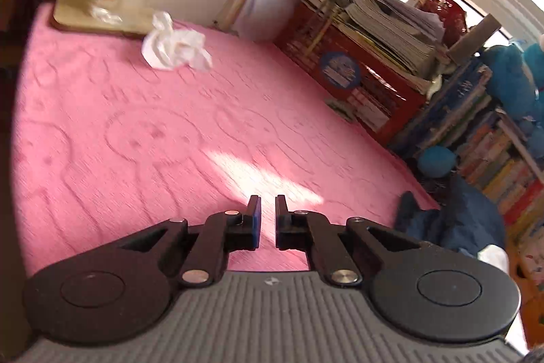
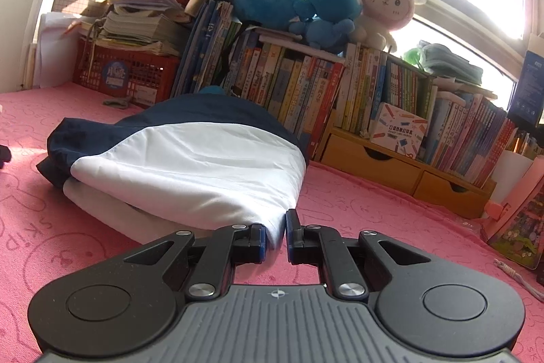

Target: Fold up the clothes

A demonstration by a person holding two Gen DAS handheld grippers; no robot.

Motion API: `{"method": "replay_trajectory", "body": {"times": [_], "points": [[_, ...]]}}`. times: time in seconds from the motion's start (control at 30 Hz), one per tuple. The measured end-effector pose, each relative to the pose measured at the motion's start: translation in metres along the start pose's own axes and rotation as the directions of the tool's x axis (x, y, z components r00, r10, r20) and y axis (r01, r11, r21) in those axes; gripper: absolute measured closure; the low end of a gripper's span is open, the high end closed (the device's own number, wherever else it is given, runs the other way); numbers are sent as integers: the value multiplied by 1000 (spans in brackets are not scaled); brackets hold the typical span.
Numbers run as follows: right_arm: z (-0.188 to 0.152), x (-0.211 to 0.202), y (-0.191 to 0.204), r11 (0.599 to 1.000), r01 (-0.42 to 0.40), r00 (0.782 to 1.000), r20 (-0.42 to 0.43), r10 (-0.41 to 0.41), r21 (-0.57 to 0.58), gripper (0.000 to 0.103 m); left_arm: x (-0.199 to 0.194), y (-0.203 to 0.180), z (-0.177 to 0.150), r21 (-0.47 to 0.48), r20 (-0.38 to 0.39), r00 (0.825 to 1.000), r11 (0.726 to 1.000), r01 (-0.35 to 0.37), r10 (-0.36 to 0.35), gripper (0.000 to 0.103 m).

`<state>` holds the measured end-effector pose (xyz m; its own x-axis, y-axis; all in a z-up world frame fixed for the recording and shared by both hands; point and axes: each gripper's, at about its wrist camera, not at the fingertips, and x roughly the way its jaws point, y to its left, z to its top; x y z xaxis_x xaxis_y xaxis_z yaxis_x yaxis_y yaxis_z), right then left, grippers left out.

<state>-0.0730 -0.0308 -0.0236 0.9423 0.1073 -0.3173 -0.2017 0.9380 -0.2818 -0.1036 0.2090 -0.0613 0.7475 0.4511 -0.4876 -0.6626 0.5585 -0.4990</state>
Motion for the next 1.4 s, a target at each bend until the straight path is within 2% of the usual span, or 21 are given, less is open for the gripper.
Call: {"method": "replay_trajectory", "body": {"times": [0.03, 0.07, 0.1, 0.13, 0.2, 0.27, 0.3, 0.4, 0.57, 0.77, 0.8, 0.83, 0.93, 1.07, 1.1, 1.13, 1.17, 1.2, 1.27, 1.3, 1.4], "points": [[-1, 0, 1, 1000, -3, 1000, -4, 3, 5, 90, -3, 6, 3, -38, -50, 991, 992, 120, -122, 95], [-1, 0, 1, 1000, -3, 1000, -4, 3, 5, 90, -5, 12, 5, -91, -105, 959, 963, 252, -261, 93], [-1, 0, 1, 1000, -4, 1000, -4, 4, 4, 90, -3, 14, 5, -163, -188, 893, 910, 382, -409, 84], [-2, 0, 1, 1000, -4, 1000, -3, 4, 3, 90, 0, 12, 1, -246, -266, 802, 842, 481, -535, 76], [-2, 1, 1, 1000, -6, 1000, -3, 6, 3, 90, 4, 4, -14, -386, -357, 623, 718, 579, -696, 74], [-3, 1, 0, 1000, -7, 1000, -4, 7, 3, 90, 6, -10, -29, -451, -413, 514, 659, 601, -752, 69], [-3, 1, 0, 1000, -8, 1000, -5, 8, 4, 90, 8, -18, -36, -464, -441, 476, 647, 605, -761, 66], [-3, 1, 2, 1000, -3, 1000, -3, 3, 2, 90, 13, -44, -54, -454, -500, 433, 653, 606, -750, 66], [-4, -1, 2, 1000, -2, 1000, 1, 2, 3, 90, 27, -70, -63, -434, -485, 482, 680, 591, -729, 63], [-4, -4, 3, 1000, -2, 1000, -5, 2, 13, 90, 44, -73, -56, -410, -382, 642, 745, 526, -664, 60], [-5, -4, 3, 1000, -2, 1000, -11, 3, 20, 90, 45, -72, -53, -403, -361, 664, 752, 523, -655, 71], [-5, -5, 3, 1000, -2, 1000, -17, 2, 30, 87, 46, -72, -48, -394, -339, 685, 759, 518, -645, 90], [-5, -3, 8, 997, -21, 999, -46, 24, 75, 78, 42, -71, -36, -336, -267, 730, 770, 542, -630, 99], [-2, 7, 15, 993, -31, 994, -103, 43, 116, 75, 43, -74, -31, -296, -251, 752, 788, 540, -609, 98], [0, 14, 14, 990, -30, 990, -133, 48, 135, 68, 45, -75, -31, -294, -257, 755, 793, 534, -603, 92], [1, 20, 14, 987, -30, 985, -164, 55, 156, 65, 50, -75, -30, -305, -262, 758, 797, 522, -597, 74], [2, 27, 12, 984, -28, 980, -187, 61, 176, 65, 56, -74, -29, -319, -268, 761, 800, 508, -591, 65], [3, 33, 10, 981, -25, 976, -209, 67, 194, 64, 62, -74, -28, -334, -274, 764, 803, 494, -584, 64], [3, 42, 6, 978, -18, 972, -225, 65, 209, 64, 74, -73, -27, -361, -286, 770, 808, 465, -571, 82], [3, 43, 4, 979, -22, 973, -222, 67, 201, 75, 73, -75, -23, -322, -274, 781, 818, 476, -562, 92], [1, 42, 0, 987, -35, 976, -205, 68, 159, 78, 50, -83, -18, -117, -201, 815, 839, 531, -543, 95]]}}
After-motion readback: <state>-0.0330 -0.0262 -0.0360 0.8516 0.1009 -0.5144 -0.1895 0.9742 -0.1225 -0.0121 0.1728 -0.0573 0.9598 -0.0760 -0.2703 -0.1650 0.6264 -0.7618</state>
